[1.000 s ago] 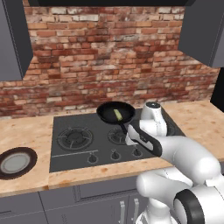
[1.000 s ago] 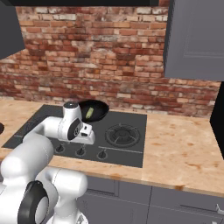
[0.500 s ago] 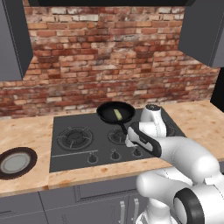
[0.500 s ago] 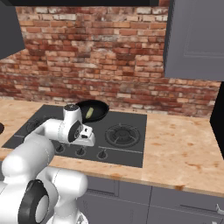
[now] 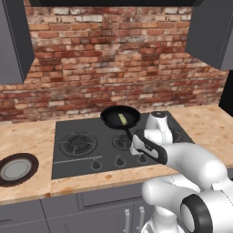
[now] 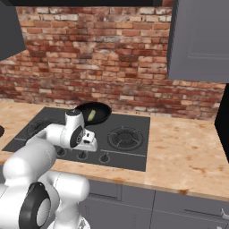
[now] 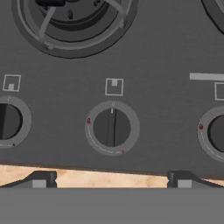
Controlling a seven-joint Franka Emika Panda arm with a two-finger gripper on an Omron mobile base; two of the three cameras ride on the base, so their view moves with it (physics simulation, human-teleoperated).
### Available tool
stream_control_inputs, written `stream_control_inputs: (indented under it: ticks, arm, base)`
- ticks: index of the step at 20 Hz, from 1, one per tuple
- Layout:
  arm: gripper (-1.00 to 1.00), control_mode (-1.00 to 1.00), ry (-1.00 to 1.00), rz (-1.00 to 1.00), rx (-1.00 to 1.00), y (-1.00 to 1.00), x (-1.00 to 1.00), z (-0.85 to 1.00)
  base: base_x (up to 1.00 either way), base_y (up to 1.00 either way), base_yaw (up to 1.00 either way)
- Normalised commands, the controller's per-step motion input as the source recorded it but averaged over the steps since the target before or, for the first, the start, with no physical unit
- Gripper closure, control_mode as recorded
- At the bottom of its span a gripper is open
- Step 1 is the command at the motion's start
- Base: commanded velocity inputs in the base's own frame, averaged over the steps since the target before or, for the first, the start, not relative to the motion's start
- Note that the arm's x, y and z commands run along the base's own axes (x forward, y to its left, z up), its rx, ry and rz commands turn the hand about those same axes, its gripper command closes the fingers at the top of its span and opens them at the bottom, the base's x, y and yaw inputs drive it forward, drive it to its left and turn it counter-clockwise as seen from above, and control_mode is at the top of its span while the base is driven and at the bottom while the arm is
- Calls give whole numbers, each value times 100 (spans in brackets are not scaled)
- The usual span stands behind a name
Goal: Pick up the butter stick and place it in the pan. Then turn on the burner for the pan.
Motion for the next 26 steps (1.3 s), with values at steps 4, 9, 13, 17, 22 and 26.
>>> stream_control_inputs:
  ticks: [4,9,13,17,22,26]
  arm:
    - [-100,-100,0,0,0,0,3,-8]
    - [-100,-100,0,0,-1,0,10,-8]
    - [-100,-100,0,0,-2,3,9,-11]
    - [-100,-100,0,-1,-3,5,10,-10]
    - [-100,-100,0,-1,-1,3,10,-6]
    - [-100,-100,0,0,0,0,1,-3]
  base:
    - [0,0,0]
    - [0,0,0]
    - [0,0,0]
    - [0,0,0]
    - [0,0,0]
    - [0,0,0]
